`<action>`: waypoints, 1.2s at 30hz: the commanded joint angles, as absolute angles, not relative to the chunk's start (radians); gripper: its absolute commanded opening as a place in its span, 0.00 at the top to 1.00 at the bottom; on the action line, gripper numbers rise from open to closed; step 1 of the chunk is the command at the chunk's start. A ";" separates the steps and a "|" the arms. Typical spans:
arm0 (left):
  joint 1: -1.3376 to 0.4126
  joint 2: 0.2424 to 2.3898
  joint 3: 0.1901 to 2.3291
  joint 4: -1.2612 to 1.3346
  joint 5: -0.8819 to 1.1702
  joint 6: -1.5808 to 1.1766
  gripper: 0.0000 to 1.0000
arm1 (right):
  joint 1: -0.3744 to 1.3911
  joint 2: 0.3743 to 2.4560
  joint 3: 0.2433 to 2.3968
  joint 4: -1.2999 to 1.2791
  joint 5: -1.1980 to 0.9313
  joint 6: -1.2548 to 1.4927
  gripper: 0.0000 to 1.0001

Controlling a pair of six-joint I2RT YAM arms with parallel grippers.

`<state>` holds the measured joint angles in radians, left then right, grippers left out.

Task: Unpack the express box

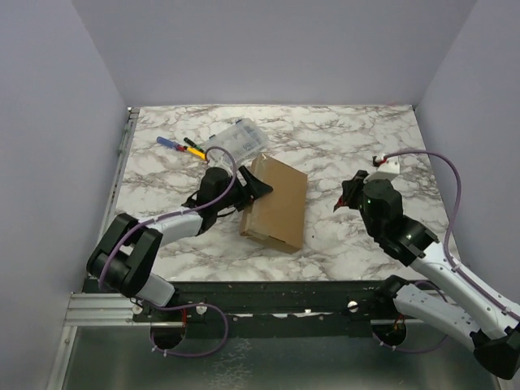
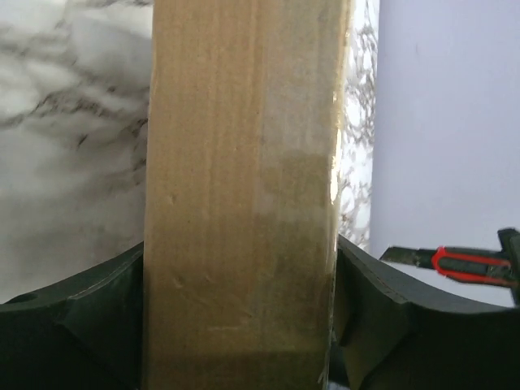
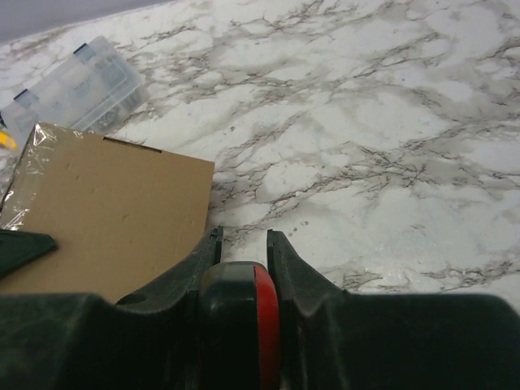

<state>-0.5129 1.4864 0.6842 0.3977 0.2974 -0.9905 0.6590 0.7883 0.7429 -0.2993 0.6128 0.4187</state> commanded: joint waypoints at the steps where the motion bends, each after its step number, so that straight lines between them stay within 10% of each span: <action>1: -0.559 1.474 0.574 0.687 0.176 -1.265 0.23 | 0.653 0.812 0.747 -0.239 0.537 0.415 0.99; 6: -0.696 1.501 0.593 0.671 0.079 -1.230 0.02 | 0.653 0.844 0.756 -0.232 0.510 0.416 0.99; 18: -0.680 1.372 0.653 0.045 -0.069 -0.983 0.01 | 0.653 0.935 0.804 -0.182 0.412 0.315 0.99; 28: -0.417 1.166 0.663 -0.097 0.197 -0.760 0.07 | 0.664 0.994 0.798 -0.017 0.222 0.235 0.99; 36: -0.316 1.462 0.929 -0.082 0.368 -0.607 0.24 | 0.815 1.139 0.824 0.200 0.301 0.231 0.99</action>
